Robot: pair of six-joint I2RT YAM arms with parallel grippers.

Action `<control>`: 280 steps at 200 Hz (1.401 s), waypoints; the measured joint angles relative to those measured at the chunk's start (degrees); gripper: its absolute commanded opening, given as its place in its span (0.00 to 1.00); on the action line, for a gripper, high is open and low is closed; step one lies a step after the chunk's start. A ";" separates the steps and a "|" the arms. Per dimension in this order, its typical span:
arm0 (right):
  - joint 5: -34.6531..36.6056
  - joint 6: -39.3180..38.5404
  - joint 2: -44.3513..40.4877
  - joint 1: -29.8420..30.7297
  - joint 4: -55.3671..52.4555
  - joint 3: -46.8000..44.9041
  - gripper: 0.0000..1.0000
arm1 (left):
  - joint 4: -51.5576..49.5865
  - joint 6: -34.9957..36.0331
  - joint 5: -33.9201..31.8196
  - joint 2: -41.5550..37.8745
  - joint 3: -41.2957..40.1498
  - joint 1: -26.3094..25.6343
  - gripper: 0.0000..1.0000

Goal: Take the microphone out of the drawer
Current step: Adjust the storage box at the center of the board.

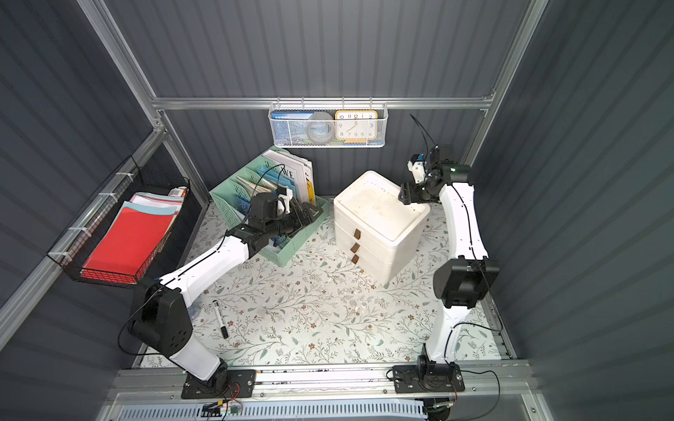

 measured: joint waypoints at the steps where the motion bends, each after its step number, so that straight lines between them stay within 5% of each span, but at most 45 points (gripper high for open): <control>1: 0.07 0.04 -0.02 0.00 0.04 -0.04 0.51 | 0.02 0.00 0.00 0.00 0.00 0.00 0.99; 55: 0.09 -0.07 -3.82 -0.11 4.24 -6.71 0.25 | -1.09 -0.24 1.62 1.07 2.14 0.00 0.99; 171: 0.20 11.04 -21.35 0.11 11.67 -29.07 0.07 | -0.98 -1.95 8.31 5.22 4.98 0.00 0.99; 280: 10.75 13.94 -31.08 0.81 8.44 -36.20 0.00 | 2.47 -4.81 18.32 10.62 10.16 0.00 0.97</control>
